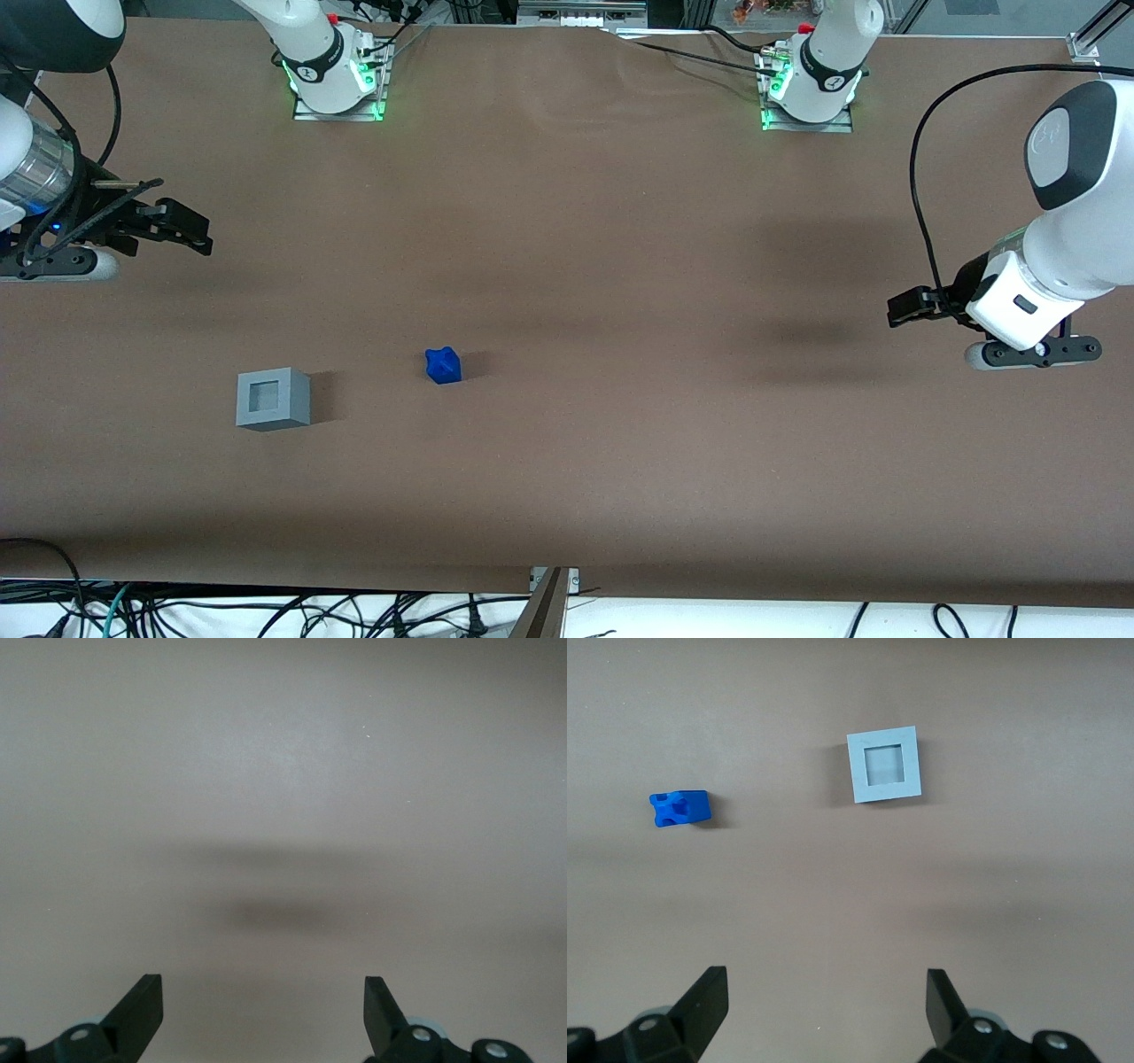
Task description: Insert blue part into gray base with right arm
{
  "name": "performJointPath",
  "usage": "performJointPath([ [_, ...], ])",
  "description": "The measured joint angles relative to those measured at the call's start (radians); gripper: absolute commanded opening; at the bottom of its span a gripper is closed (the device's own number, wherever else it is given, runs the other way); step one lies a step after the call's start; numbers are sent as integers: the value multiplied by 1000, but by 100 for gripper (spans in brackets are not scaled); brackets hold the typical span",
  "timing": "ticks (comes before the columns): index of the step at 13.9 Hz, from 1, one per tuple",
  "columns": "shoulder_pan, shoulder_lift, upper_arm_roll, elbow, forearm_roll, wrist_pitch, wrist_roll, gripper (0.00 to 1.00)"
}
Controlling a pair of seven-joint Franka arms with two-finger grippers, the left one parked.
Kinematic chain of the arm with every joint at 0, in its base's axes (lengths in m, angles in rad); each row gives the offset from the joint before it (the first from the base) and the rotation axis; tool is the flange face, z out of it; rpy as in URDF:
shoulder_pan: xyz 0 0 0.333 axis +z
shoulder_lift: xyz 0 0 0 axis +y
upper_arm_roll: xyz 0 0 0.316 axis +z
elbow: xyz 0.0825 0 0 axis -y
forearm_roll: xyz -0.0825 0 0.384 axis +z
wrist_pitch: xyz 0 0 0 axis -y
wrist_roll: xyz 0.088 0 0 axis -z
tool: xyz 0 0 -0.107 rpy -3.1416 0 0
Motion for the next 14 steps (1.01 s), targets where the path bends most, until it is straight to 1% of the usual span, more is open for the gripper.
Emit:
performJointPath([
  [14, -3, 0, 0, 24, -1, -13, 0, 99],
])
